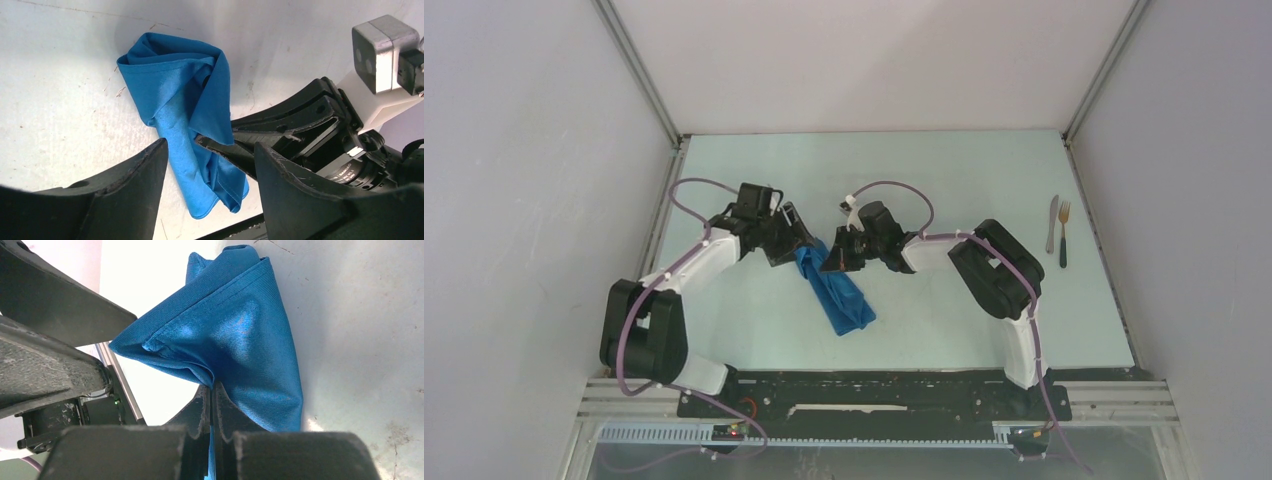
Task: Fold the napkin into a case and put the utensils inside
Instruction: Fold the 2/3-rectangle-folded napkin into a folded napkin.
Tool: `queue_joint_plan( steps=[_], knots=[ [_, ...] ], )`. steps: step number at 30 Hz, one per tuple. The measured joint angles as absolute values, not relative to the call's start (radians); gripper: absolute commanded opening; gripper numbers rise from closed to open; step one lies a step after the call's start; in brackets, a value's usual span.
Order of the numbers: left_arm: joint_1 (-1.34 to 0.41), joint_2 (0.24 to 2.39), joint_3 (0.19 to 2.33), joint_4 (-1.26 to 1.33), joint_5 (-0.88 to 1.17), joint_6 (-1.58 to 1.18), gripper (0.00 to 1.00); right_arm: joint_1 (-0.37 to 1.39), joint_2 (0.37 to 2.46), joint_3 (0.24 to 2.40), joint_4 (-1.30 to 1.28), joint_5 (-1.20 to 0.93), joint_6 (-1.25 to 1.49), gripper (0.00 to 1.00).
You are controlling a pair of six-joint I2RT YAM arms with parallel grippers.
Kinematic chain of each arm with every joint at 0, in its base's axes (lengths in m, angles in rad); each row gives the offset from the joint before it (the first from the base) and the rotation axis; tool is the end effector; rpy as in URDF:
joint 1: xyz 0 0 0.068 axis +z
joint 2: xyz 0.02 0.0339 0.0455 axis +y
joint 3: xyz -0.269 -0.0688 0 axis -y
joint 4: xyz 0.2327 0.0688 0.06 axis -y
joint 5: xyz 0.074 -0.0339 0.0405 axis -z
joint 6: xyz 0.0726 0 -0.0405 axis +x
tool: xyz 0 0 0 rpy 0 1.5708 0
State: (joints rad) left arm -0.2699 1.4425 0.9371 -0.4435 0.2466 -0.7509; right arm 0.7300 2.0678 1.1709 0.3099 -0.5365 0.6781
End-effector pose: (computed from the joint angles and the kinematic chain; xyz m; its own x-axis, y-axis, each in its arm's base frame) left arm 0.2867 -0.0977 0.2028 -0.8426 -0.4534 -0.2905 -0.2452 0.8034 -0.5425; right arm 0.3135 0.3304 0.1300 -0.8799 -0.0639 -0.4708 -0.4344 0.5095 0.7428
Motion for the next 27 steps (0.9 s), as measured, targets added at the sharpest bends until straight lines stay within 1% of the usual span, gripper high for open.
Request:
queue_joint_plan(
  steps=[6,12,16,20,23,25,27],
  knots=[
    [-0.287,1.521,1.006,-0.475,0.237,-0.749,0.64,0.732,2.068,1.172,0.308,-0.521,0.678,0.00],
    [-0.307,1.636,1.089,-0.527,0.233,-0.722,0.50,0.739,2.068,1.180,0.286,-0.500,0.673,0.02],
    [-0.309,1.667,1.119,-0.559,0.213,-0.695,0.49,0.744,2.068,1.195,0.265,-0.482,0.658,0.03],
    [-0.310,1.689,1.159,-0.588,0.202,-0.673,0.45,0.750,2.068,1.206,0.245,-0.467,0.648,0.05],
    [-0.309,1.702,1.172,-0.598,0.187,-0.664,0.35,0.756,2.068,1.215,0.231,-0.452,0.638,0.06],
    [-0.309,1.713,1.176,-0.604,0.183,-0.657,0.27,0.760,2.068,1.217,0.224,-0.445,0.632,0.07],
    [-0.309,1.723,1.179,-0.609,0.181,-0.655,0.22,0.764,2.068,1.218,0.216,-0.433,0.625,0.09]
  ],
)
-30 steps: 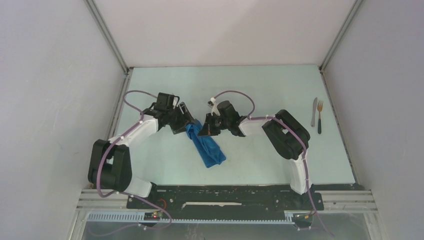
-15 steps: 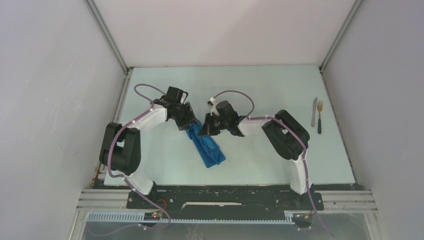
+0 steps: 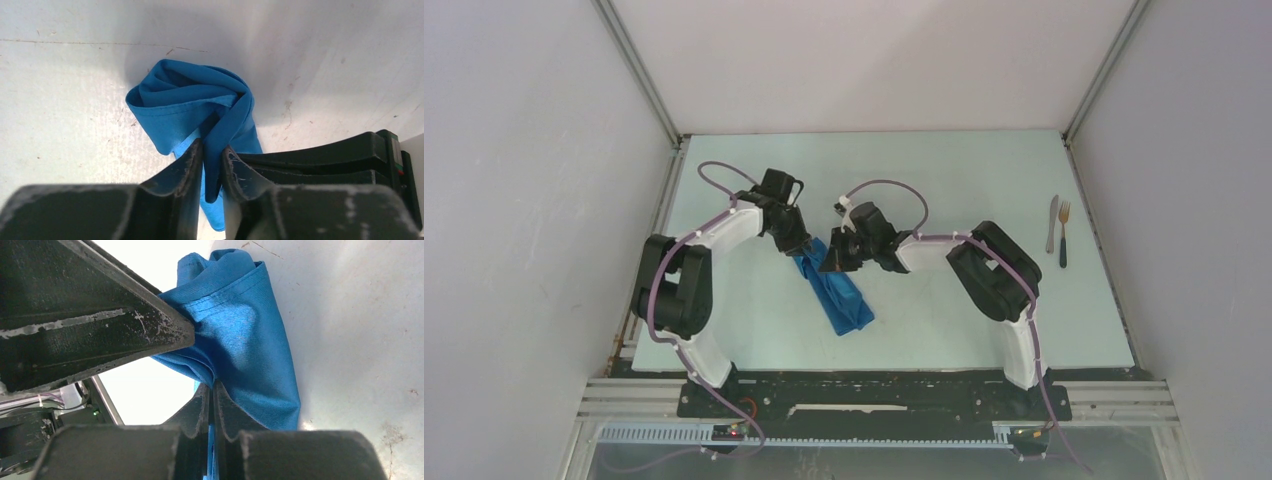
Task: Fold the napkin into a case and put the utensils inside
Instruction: Fold the 2/3-rectangle-folded napkin into a folded napkin.
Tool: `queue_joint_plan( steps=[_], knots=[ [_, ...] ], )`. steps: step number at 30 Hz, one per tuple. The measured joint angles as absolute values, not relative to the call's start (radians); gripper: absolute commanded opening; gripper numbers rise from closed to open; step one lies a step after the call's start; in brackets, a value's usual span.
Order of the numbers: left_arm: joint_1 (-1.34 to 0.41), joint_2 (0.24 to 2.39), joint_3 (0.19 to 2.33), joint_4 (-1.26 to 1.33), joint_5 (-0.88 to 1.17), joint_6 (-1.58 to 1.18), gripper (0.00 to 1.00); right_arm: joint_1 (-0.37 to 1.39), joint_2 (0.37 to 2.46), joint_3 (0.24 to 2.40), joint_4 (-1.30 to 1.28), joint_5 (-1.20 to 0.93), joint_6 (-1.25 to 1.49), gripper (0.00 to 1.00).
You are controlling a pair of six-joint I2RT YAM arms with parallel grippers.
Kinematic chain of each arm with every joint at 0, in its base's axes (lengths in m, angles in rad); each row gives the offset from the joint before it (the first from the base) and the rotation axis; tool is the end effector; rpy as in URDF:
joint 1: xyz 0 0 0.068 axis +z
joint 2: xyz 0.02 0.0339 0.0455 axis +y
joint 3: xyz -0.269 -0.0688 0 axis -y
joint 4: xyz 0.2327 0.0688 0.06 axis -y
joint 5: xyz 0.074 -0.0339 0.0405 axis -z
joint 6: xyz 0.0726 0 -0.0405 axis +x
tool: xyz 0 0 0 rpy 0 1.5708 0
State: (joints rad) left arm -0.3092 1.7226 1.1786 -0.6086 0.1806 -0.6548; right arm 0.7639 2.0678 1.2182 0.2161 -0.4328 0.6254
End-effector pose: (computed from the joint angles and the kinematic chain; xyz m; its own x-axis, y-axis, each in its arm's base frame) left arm 0.3293 -0.1189 0.1774 -0.9151 -0.3366 -0.2222 -0.2376 0.8950 -0.3775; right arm 0.3109 0.3400 0.1320 -0.8571 -0.0851 -0.5081 -0.4568 0.5816 0.6731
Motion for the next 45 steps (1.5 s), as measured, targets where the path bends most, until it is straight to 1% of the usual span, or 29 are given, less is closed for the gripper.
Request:
queue_joint_plan(
  steps=[2,5,6,10,15,17,18,20,24,28,32,37,42,45],
  knots=[
    [-0.309,1.728,1.179,-0.613,0.176,-0.654,0.18,0.768,2.068,1.219,0.207,-0.420,0.617,0.13],
    [-0.309,1.728,1.179,-0.615,0.167,-0.654,0.03,0.776,2.068,1.219,0.196,-0.397,0.596,0.20],
    [-0.308,1.728,1.179,-0.616,0.164,-0.653,0.00,0.780,2.067,1.219,0.192,-0.387,0.585,0.23],
    [-0.299,1.728,1.179,-0.616,0.163,-0.653,0.00,0.796,2.051,1.219,0.178,-0.356,0.543,0.32],
    [-0.277,1.728,1.178,-0.616,0.163,-0.653,0.00,0.809,2.032,1.229,0.173,-0.337,0.483,0.60],
    [-0.268,1.728,1.178,-0.615,0.163,-0.653,0.00,0.814,2.025,1.232,0.168,-0.330,0.458,0.66],
    [-0.265,1.728,1.177,-0.615,0.164,-0.653,0.00,0.818,2.018,1.232,0.160,-0.329,0.442,0.67],
    [-0.260,1.728,1.174,-0.615,0.167,-0.653,0.00,0.829,1.994,1.231,0.141,-0.326,0.412,0.68],
    [-0.254,1.729,1.173,-0.612,0.176,-0.651,0.00,0.849,1.900,1.179,0.142,-0.336,0.398,0.75],
    [-0.245,1.734,1.172,-0.604,0.201,-0.648,0.00,0.845,1.804,1.059,0.204,-0.389,0.437,0.76],
    [-0.231,1.740,1.170,-0.599,0.226,-0.646,0.00,0.826,1.784,0.949,0.280,-0.453,0.512,0.78],
    [-0.214,1.758,1.170,-0.584,0.281,-0.646,0.00,0.833,1.790,0.851,0.336,-0.471,0.555,0.77],
    [-0.202,1.765,1.164,-0.573,0.324,-0.646,0.00,0.892,1.777,0.849,0.344,-0.406,0.462,0.75],
    [-0.188,1.768,1.159,-0.571,0.355,-0.645,0.00,0.933,1.730,0.849,0.343,-0.319,0.339,0.67]
  ],
)
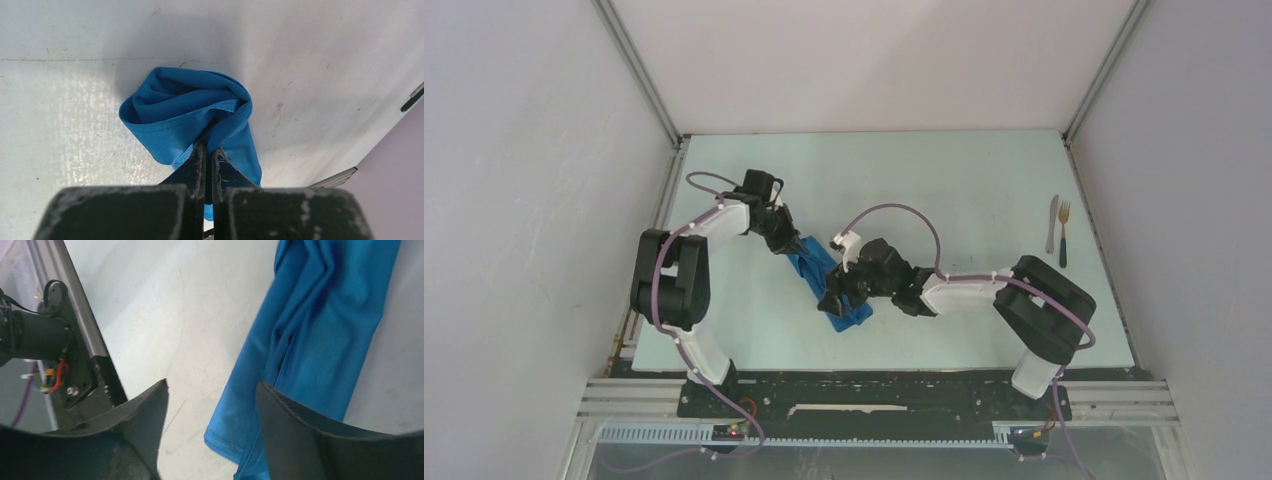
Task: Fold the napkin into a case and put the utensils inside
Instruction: Fold the 2/3-rectangle-folded napkin into a folded napkin.
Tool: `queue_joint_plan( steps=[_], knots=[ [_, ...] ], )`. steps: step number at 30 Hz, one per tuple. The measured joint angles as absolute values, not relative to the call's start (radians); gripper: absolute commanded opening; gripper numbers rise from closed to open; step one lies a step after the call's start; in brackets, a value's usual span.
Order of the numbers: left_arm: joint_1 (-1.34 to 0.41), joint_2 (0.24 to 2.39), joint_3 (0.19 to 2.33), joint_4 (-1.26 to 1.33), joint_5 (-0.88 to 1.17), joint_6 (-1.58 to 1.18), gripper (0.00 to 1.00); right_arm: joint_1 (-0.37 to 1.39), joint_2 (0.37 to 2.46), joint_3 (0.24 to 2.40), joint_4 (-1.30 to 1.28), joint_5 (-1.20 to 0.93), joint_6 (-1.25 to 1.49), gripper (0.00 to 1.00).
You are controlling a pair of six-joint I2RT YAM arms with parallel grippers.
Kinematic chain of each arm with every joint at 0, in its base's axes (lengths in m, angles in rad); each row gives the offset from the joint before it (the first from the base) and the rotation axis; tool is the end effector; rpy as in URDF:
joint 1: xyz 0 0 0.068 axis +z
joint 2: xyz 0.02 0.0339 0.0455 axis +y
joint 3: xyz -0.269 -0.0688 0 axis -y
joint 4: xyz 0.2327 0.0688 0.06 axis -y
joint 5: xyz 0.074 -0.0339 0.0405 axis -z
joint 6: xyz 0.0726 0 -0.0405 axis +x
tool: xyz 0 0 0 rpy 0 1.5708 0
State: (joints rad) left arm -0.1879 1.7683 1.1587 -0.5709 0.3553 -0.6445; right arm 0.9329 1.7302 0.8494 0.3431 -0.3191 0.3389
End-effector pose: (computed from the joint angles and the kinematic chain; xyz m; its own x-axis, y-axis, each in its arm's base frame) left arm 0.3411 -0.0906 0.1619 -0.9096 -0.4004 -0.1109 -0.3019 0.8203 -0.4858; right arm 0.2079 0.3187 0.1646 -0.5946 -0.2720 -0.7566 -0.7693 0.4659 0.4371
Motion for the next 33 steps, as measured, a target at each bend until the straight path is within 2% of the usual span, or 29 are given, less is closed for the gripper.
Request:
queue_joint_plan(
  steps=[7,13,17,22,28,33],
  knots=[
    [-0.171,1.786,1.161,-0.595,0.414,-0.607,0.00,0.954,1.723,0.884,0.453,-0.182,0.046,0.63],
    [-0.167,1.794,1.170,-0.625,0.457,-0.572,0.00,0.935,1.828,1.041,0.457,-0.145,-0.104,0.59],
    [-0.166,1.806,1.171,-0.635,0.480,-0.563,0.00,0.923,1.895,1.121,0.434,-0.161,-0.133,0.59],
    [-0.163,1.810,1.171,-0.640,0.491,-0.555,0.00,0.917,1.923,1.126,0.401,-0.172,-0.133,0.52],
    [-0.160,1.811,1.171,-0.641,0.502,-0.549,0.00,0.916,1.943,1.129,0.364,-0.176,-0.128,0.55],
    [-0.160,1.811,1.171,-0.641,0.502,-0.549,0.00,0.917,1.966,1.157,0.338,-0.148,-0.128,0.52]
  ],
)
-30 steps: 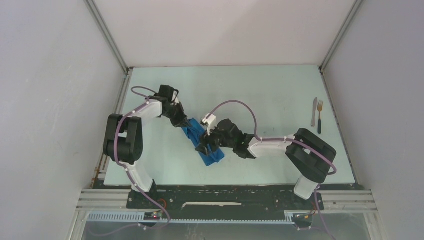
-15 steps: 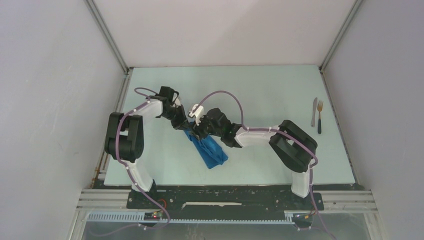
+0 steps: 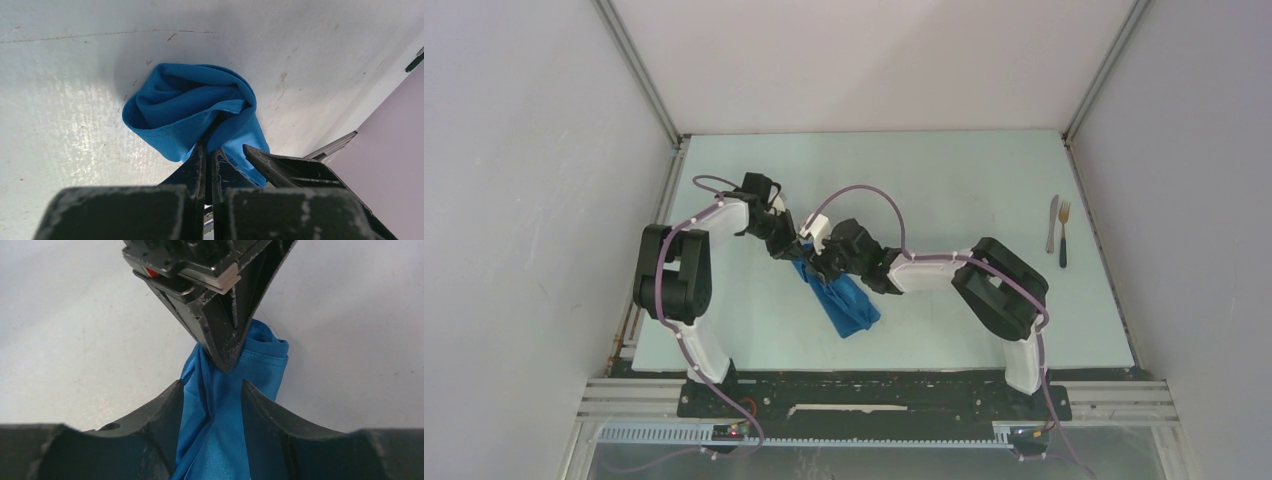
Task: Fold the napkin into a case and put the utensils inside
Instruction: Fold the 2/3-rectangle-folded napkin into a folded napkin.
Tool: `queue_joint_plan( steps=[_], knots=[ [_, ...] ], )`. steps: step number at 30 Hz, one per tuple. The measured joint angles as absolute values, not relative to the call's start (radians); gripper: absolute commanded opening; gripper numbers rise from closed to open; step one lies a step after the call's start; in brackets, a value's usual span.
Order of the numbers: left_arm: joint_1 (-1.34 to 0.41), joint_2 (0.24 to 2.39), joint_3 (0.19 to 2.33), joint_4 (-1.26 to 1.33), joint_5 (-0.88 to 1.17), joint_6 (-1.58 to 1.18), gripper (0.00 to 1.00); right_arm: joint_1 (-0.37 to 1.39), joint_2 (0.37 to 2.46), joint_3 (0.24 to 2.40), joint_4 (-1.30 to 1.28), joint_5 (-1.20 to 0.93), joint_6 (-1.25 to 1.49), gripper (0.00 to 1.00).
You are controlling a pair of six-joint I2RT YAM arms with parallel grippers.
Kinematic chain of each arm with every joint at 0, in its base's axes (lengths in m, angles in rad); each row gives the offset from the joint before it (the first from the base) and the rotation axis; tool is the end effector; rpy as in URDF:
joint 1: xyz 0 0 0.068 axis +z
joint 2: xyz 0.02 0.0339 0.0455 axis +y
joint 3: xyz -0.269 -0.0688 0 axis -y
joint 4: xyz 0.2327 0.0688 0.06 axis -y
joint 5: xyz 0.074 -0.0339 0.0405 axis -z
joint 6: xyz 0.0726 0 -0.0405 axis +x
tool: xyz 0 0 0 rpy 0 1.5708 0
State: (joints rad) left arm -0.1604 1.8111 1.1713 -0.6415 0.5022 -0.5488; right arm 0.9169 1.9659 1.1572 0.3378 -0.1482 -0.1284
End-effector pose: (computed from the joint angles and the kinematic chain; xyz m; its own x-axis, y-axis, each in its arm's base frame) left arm 0.3358 -0.0897 0.1521 -0.9509 -0.3093 -0.0029 -0.2584 0.7993 -0.5425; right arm 0.2698 0.3697 0.1687 -0.1629 -0.4208 -0.8924 -0.8933 0.4470 -0.0477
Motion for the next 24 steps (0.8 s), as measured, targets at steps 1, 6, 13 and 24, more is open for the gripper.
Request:
queue_joint_plan(
  steps=[1,6,13,24],
  knots=[
    [-0.160,1.811,1.171,-0.641,0.502,-0.549,0.00,0.917,1.967,1.158,0.337,-0.138,-0.129,0.51],
    [-0.160,1.811,1.171,-0.641,0.503,-0.549,0.00,0.918,1.982,1.158,0.338,-0.095,-0.133,0.51],
    [-0.160,1.811,1.171,-0.641,0.503,-0.549,0.00,0.926,2.006,1.161,0.340,-0.060,-0.146,0.52],
    [-0.160,1.811,1.171,-0.641,0.505,-0.549,0.00,0.932,2.025,1.190,0.347,-0.056,-0.151,0.44]
  ],
)
